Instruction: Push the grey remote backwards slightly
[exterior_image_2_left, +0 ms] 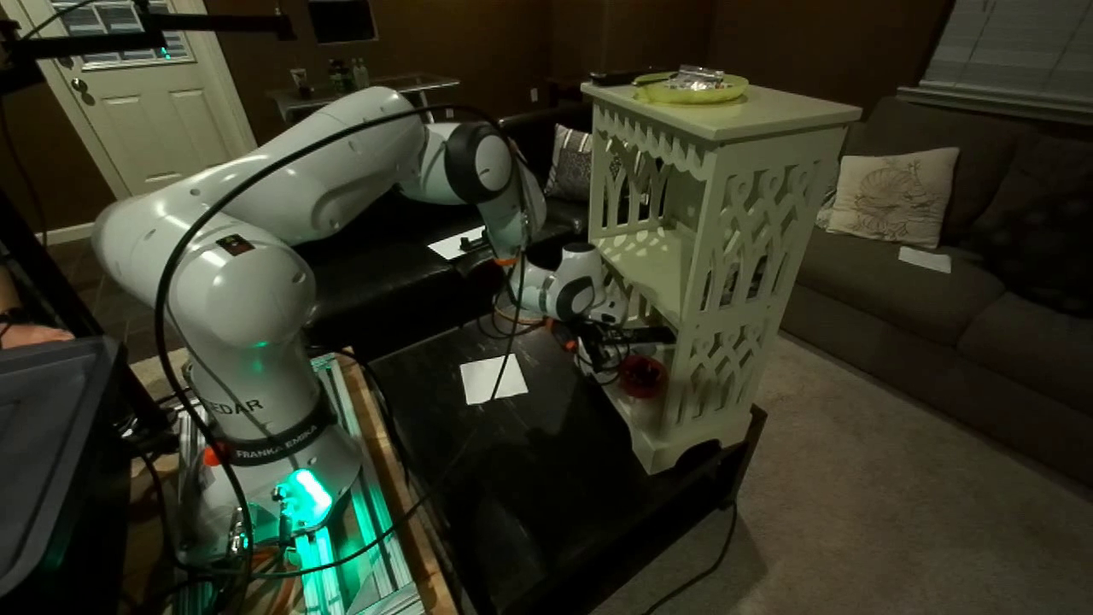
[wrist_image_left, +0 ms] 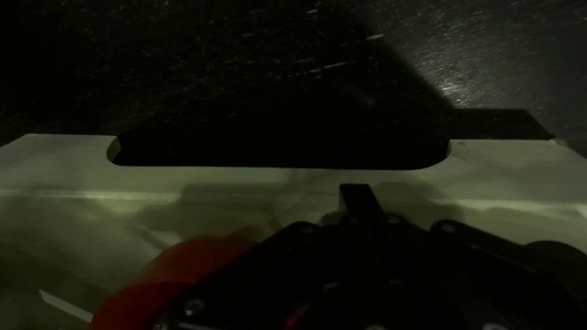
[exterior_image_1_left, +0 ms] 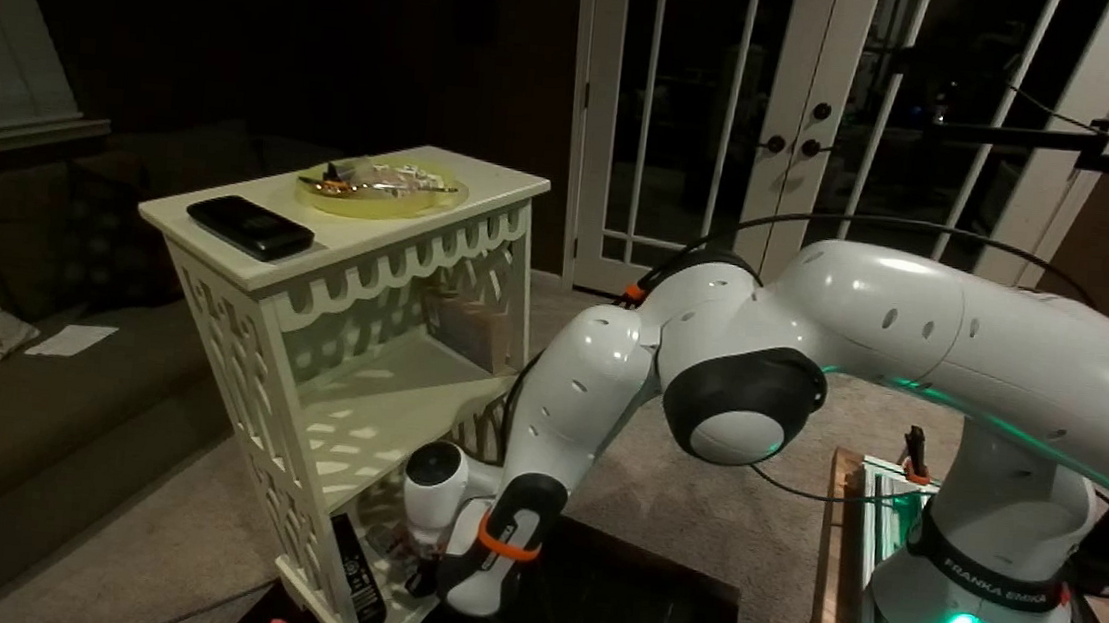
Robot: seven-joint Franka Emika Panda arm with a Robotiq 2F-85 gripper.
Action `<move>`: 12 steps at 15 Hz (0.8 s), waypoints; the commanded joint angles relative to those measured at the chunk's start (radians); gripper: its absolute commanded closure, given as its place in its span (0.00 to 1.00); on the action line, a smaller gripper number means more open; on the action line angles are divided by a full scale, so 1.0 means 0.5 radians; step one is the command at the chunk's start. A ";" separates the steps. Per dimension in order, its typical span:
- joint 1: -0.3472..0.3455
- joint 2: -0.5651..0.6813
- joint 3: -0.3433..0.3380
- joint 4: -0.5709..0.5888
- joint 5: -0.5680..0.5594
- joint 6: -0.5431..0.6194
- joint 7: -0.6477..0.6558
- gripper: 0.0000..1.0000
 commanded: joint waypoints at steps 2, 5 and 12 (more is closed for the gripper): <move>-0.030 0.078 0.012 0.153 -0.016 -0.097 -0.013 1.00; -0.021 0.113 -0.006 0.203 -0.023 -0.078 0.000 1.00; 0.071 0.203 -0.127 0.311 -0.029 0.003 0.094 1.00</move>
